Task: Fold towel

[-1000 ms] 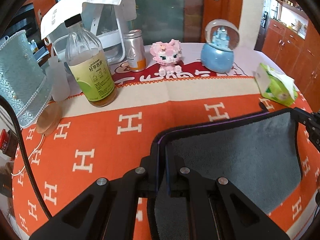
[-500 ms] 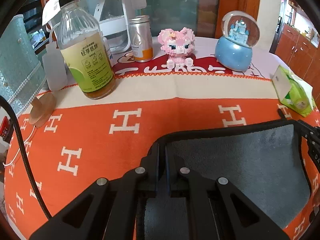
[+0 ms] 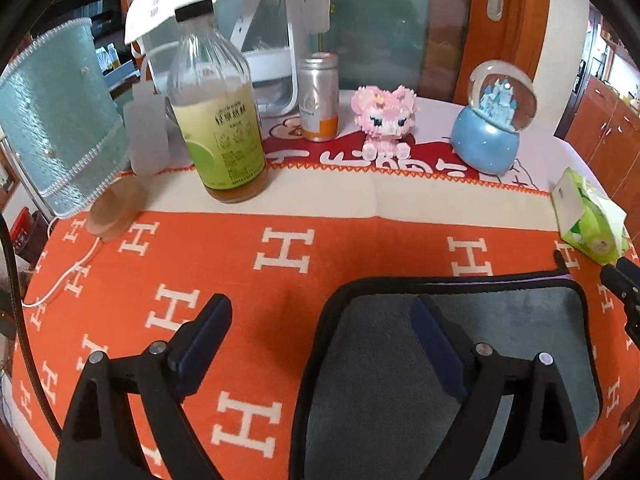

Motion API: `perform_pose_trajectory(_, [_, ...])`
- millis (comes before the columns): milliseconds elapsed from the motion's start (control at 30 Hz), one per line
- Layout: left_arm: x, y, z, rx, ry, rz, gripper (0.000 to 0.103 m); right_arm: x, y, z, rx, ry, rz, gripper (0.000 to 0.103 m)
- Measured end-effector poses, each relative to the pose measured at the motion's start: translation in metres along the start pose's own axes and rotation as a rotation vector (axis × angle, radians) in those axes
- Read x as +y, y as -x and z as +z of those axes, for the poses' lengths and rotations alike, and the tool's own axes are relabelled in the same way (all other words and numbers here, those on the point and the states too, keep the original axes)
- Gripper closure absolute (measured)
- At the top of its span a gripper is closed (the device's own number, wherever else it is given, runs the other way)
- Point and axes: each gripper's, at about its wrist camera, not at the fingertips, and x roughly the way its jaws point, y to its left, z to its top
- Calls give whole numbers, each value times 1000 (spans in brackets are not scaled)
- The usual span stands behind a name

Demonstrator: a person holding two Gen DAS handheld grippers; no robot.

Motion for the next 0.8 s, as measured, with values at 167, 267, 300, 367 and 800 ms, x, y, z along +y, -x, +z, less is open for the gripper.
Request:
perform_pose_trajectory(167, [2, 29, -1, -17, 19, -42, 13, 1, 22, 4, 10, -21, 54, 65])
perform_pose_trajectory(267, [1, 47, -4, -20, 25, -69, 13, 5, 37, 4, 9, -22, 74, 65])
perform_pose_trajectory(300, [1, 53, -5, -18, 24, -80, 13, 6, 42, 3, 8, -23, 81, 65])
perform_pose_trajectory(367, [-1, 64, -7, -15, 18, -96, 13, 8, 52, 0, 9, -28, 100, 65])
perform_pose_trajectory(800, [-10, 163, -42, -7, 20, -184, 12, -2, 115, -37, 105, -157, 190, 65])
